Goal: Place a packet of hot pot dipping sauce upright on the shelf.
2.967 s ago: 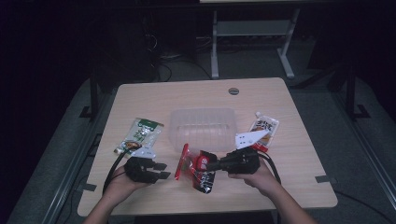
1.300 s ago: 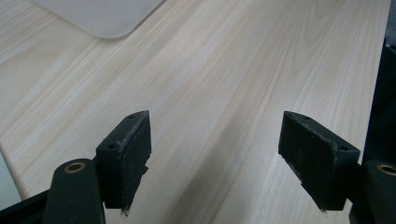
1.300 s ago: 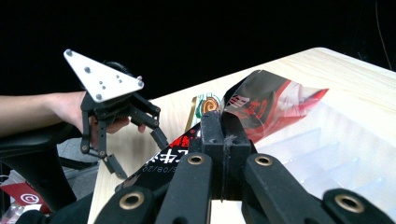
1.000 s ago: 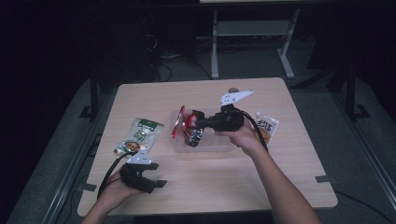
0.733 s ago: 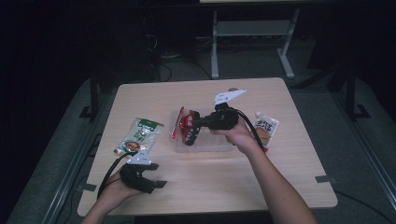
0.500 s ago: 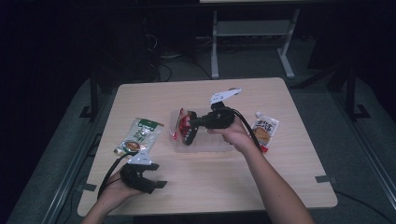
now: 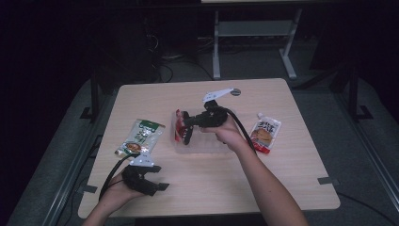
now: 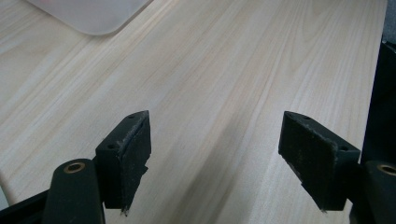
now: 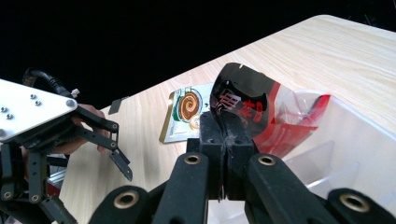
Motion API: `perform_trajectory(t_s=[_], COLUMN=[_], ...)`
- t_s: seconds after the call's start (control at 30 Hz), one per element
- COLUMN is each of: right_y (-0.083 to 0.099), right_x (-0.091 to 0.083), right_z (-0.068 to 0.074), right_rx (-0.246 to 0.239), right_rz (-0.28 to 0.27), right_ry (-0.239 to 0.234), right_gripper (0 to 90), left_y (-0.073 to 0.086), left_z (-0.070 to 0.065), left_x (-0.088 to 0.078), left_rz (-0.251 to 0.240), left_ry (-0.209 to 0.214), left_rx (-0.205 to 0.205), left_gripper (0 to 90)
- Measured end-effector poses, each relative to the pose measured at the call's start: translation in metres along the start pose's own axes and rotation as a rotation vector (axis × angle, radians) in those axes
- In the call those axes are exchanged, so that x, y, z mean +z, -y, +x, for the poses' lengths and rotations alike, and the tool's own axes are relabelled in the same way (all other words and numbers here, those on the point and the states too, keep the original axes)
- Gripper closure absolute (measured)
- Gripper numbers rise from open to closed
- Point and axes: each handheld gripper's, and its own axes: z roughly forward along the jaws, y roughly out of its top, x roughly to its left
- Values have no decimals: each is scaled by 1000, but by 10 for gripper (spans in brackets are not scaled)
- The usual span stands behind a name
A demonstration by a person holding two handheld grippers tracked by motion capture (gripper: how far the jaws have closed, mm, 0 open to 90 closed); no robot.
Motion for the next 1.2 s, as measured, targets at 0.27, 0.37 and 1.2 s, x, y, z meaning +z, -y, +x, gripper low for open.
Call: perform_trajectory(t_s=[0.27, 0.37, 1.2], right_y=[-1, -3, 15], right_x=[7, 6, -42], right_z=[1, 1, 36], right_rx=[6, 18, -109], right_rz=[-1, -17, 87], right_ry=[0, 12, 123], right_gripper=[795, 706, 275], left_y=[1, 0, 1], left_z=[0, 1, 2], left_x=[0, 0, -1], left_rz=[4, 4, 5], left_ry=[2, 0, -14], left_rx=[1, 3, -11], left_gripper=[250, 250, 250])
